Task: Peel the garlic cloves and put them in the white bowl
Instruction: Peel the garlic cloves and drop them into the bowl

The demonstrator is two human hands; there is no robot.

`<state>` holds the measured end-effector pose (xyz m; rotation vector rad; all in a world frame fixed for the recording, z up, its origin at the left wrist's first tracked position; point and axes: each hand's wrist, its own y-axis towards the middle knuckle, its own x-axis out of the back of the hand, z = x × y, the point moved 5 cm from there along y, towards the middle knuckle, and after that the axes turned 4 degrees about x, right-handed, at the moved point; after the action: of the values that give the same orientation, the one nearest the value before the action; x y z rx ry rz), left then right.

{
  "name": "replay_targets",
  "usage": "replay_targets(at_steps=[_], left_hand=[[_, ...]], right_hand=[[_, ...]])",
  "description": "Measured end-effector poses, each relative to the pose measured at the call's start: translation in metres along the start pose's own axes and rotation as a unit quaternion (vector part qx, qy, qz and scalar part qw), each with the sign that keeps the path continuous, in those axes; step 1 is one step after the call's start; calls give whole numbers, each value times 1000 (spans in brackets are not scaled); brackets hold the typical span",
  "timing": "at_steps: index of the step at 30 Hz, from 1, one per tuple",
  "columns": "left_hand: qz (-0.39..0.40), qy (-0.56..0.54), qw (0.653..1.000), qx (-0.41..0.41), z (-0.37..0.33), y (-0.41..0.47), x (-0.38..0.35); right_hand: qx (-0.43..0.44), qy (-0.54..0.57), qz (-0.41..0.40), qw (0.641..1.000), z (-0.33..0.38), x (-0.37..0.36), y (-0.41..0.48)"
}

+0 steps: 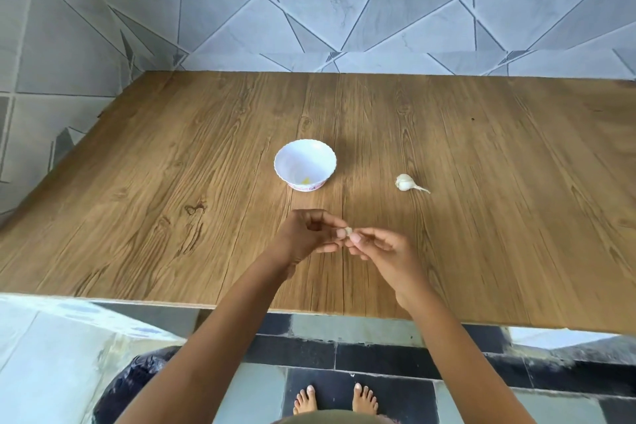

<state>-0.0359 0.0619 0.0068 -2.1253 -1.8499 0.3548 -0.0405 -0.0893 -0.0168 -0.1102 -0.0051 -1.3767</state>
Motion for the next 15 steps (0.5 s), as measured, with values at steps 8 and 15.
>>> replay_targets(at_steps=[8,15], left_hand=[[17,-6,1000,11,3,2,6],[34,57,998,22,7,5,5]], right_hand=[[-59,69,38,995,3,-5,9],[3,2,52,999,2,-9,9]])
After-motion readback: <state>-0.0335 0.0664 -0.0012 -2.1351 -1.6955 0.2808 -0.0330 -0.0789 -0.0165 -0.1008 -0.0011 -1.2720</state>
